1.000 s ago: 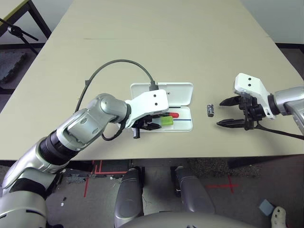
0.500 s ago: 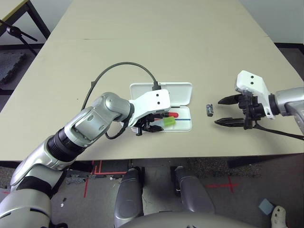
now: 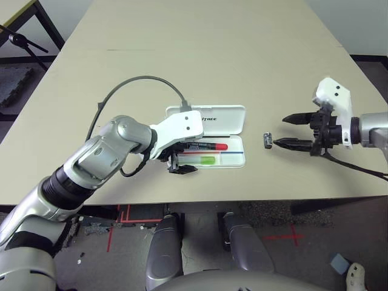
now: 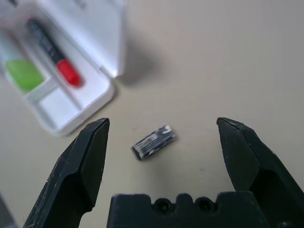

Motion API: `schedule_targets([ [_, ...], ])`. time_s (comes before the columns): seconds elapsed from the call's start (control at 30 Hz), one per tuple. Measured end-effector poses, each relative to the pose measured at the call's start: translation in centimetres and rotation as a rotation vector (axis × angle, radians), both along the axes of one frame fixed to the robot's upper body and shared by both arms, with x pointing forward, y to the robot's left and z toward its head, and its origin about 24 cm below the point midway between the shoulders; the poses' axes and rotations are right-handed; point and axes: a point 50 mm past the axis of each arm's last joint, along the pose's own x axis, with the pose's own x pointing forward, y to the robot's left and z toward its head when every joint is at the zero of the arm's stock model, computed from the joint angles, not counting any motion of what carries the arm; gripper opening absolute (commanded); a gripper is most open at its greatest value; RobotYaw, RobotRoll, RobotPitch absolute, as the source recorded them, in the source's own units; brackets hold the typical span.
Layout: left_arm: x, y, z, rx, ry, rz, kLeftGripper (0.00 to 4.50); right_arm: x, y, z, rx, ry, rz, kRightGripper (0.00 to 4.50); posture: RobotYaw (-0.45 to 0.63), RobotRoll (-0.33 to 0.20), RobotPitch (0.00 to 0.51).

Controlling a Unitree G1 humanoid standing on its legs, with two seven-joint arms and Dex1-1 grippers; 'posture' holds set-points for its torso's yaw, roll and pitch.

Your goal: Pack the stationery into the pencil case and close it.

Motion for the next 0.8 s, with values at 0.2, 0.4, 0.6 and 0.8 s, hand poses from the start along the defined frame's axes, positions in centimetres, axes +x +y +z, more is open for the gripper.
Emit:
schedule_targets([
  [0.2,0.0,1.2,0.7,-0.036,-0.024,0.037,4.48,1.6,0.6,-0.2,0.164,-0.044,-0.292,4.50,-0.14,0.000,0.184],
  [0.4,0.2,1.7,1.4,-0.059,-0.058,0.043,4.48,2.6,2.8,-0.1,0.283,-0.035,-0.581,4.50,-0.16,0.000,0.190],
  [0.6,0.6,2.0,1.2,-0.064,-0.054,0.054,4.48,2.1,5.3,0.4,0.281,0.000,-0.736,4.50,-0.17,0.000,0.193],
  [0.8,0.6,1.9,1.2,-0.066,-0.057,0.050,4.48,0.8,7.3,-0.5,0.280,0.082,-0.783,4.50,-0.17,0.000,0.200],
])
